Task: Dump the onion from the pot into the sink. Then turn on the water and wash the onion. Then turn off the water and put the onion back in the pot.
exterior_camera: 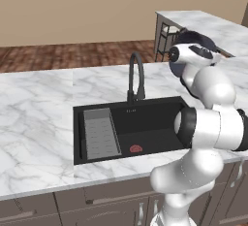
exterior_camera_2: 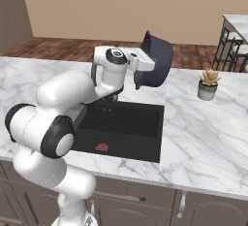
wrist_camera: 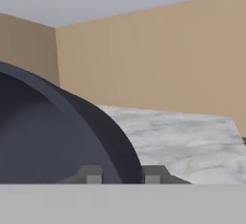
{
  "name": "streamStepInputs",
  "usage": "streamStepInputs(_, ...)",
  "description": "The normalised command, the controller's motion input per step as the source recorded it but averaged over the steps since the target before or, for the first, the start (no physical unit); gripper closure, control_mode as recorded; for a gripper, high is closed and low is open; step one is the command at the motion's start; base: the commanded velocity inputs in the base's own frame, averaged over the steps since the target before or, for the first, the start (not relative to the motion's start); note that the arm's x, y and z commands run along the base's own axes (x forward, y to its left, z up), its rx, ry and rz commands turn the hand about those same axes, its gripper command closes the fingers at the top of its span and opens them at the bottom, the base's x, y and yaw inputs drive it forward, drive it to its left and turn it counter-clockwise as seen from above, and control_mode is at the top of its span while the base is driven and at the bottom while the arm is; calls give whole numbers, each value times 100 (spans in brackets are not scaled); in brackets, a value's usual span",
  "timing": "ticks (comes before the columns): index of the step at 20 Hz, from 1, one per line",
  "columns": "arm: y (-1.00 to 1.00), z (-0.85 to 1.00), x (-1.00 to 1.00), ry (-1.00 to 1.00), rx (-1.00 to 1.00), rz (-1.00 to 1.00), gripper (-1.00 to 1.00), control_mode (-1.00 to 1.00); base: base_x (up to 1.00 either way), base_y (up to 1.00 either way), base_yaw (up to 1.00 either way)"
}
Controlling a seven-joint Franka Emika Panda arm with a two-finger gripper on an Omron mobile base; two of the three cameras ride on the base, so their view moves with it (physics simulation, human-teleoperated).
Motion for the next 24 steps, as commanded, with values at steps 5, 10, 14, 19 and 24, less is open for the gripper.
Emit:
streamStepInputs(5,18,0,22,6,-24,0,100,-100,0,0,0)
streamStepInputs(10,17,0,7,0,-25,-1,100,-100,0,0,0)
streamStepInputs(14,24,0,4,0,-28,-5,100,-100,0,0,0)
streamStepInputs(19,17,15,8,0,-24,-7,100,-100,0,0,0)
streamStepInputs(24,1,26,18,0,-18,-7,100,-100,0,0,0)
